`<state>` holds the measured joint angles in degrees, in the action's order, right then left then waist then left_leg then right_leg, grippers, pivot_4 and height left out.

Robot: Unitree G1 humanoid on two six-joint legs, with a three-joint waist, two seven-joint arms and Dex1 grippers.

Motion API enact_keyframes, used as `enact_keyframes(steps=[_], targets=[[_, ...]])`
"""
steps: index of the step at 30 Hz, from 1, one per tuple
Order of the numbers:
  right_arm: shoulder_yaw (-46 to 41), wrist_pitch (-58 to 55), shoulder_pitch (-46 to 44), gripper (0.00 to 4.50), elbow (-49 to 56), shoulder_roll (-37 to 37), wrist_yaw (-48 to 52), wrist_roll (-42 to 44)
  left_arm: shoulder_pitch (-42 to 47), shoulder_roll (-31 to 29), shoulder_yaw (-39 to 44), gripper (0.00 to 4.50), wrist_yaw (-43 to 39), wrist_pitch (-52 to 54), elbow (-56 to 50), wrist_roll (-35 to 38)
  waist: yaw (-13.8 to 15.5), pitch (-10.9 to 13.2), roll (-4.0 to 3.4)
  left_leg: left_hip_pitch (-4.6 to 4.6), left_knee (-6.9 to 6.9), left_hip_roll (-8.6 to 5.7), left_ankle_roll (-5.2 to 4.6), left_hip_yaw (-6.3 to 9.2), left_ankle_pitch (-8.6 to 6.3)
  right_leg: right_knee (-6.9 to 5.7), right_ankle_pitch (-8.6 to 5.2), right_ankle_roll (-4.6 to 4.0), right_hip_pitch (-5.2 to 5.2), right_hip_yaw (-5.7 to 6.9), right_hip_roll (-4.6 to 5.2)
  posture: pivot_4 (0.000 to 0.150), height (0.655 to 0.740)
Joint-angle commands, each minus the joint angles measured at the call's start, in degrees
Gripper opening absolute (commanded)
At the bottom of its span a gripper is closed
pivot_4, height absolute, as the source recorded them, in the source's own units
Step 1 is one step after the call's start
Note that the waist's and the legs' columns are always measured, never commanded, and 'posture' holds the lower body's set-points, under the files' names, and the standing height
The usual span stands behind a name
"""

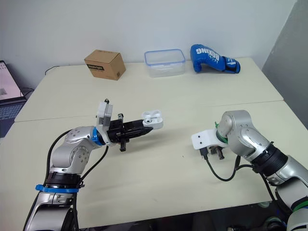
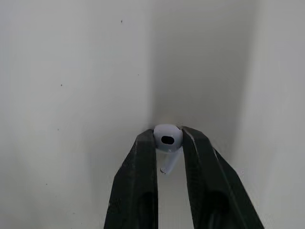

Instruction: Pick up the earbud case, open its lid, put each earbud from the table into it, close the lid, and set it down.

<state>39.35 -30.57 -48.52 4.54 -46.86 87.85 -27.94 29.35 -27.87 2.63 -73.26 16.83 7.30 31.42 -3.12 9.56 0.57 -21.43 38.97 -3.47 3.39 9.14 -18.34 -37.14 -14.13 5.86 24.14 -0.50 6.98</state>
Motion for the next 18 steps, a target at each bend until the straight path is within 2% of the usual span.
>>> enact_keyframes(steps=[1, 8, 13, 18], targets=[[-0.7, 0.2, -0.3, 0.38, 0.7, 0.2, 1.6, -0.1, 0.8, -0.1, 0.4, 0.76, -0.3, -1.1, -0.9, 0.4, 0.0, 0.0, 0.00, 0.00, 0.00, 0.00, 0.00, -0.01, 0.00, 0.01, 0.00, 0.00, 0.00, 0.00, 0.00, 0.150, 0.7307], [-1.9, -0.3, -0.2, 0.38, 1.1, 0.3, 0.7, 0.4, 0.5, 0.2, 0.6, 0.76, 0.1, -1.5, -0.9, 0.4, 0.0, 0.0, 0.00, 0.00, 0.00, 0.00, 0.00, 0.00, 0.00, 0.01, 0.00, 0.00, 0.00, 0.00, 0.00, 0.150, 0.7307], [-11.5, -9.1, 1.1, 0.38, 4.5, 2.7, -4.2, 5.5, 0.6, 0.9, 0.9, 0.76, 0.6, -2.6, 0.3, 0.2, 0.1, 0.0, 0.00, -0.03, 0.00, 0.00, 0.00, 0.01, 0.00, 0.00, 0.00, 0.00, 0.03, 0.00, 0.00, 0.150, 0.7307], [-21.9, -20.8, 6.3, 0.38, 9.5, 8.7, -13.5, 10.5, 1.6, 1.0, 1.0, 0.76, -0.3, -4.2, 3.4, -0.2, 0.4, 0.0, 0.00, -0.04, -0.01, -0.01, 0.00, 0.03, 0.00, 0.03, 0.00, 0.00, 0.03, 0.01, 0.01, 0.150, 0.7307]])
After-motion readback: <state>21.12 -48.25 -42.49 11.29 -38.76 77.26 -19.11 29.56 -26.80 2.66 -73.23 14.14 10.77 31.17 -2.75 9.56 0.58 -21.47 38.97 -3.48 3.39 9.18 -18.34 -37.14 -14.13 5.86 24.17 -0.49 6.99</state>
